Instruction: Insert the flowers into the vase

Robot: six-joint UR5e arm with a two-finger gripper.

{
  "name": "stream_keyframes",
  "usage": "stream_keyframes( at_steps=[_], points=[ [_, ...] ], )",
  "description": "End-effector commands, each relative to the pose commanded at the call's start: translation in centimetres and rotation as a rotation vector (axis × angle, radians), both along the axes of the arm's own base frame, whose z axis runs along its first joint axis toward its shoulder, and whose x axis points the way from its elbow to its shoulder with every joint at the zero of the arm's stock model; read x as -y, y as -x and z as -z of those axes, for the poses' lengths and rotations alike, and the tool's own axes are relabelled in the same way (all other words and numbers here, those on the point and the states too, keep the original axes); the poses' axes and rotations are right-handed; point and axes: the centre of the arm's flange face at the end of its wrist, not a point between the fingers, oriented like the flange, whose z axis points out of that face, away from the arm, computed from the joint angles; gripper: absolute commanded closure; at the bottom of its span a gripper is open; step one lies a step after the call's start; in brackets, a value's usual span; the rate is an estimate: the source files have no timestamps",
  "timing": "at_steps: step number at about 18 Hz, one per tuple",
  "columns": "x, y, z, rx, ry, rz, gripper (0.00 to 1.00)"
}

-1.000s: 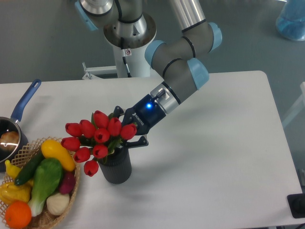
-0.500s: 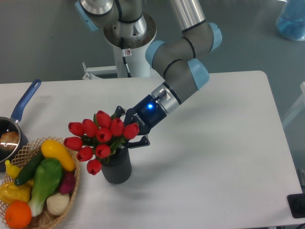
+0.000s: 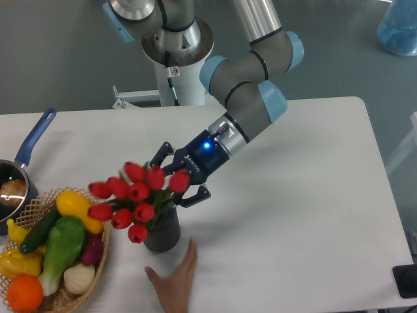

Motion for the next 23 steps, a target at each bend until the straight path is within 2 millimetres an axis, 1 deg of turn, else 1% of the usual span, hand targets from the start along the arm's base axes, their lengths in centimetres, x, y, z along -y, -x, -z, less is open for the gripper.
stream_keyframes(
  at_steps=[4, 5, 6, 8, 10, 12, 14, 15, 17, 19, 21, 23],
  points=[
    [0.1, 0.1, 0.1, 0.001, 0.002, -0.003, 0.21],
    [0.2, 0.2, 0.1, 0.001, 0.002, -0.005, 0.18],
    [0.2, 0.3, 0.1, 0.001, 0.002, -0.006, 0.14],
    [0.4, 0.6, 0.1, 0.001, 0.002, -0.013, 0.00],
    [0.8, 0.9, -0.3, -0.005, 0.011, -0.024, 0.00],
    [1.5, 1.6, -0.6, -0.012, 0.020, -0.045, 0.00],
    [2.0, 1.9, -0.8, -0.034, 0.056, -0.063, 0.00],
    [2.4, 2.1, -1.2, -0.060, 0.087, -0.079, 0.00],
    [3.4, 2.5, -2.7, -0.161, 0.179, -0.123, 0.00],
    [4.8, 2.9, -3.8, -0.261, 0.278, -0.172, 0.00],
    [6.1, 3.6, -5.2, -0.297, 0.292, -0.210, 0.00],
    [7.8, 4.1, -7.6, -0.343, 0.306, -0.259, 0.00]
  ],
)
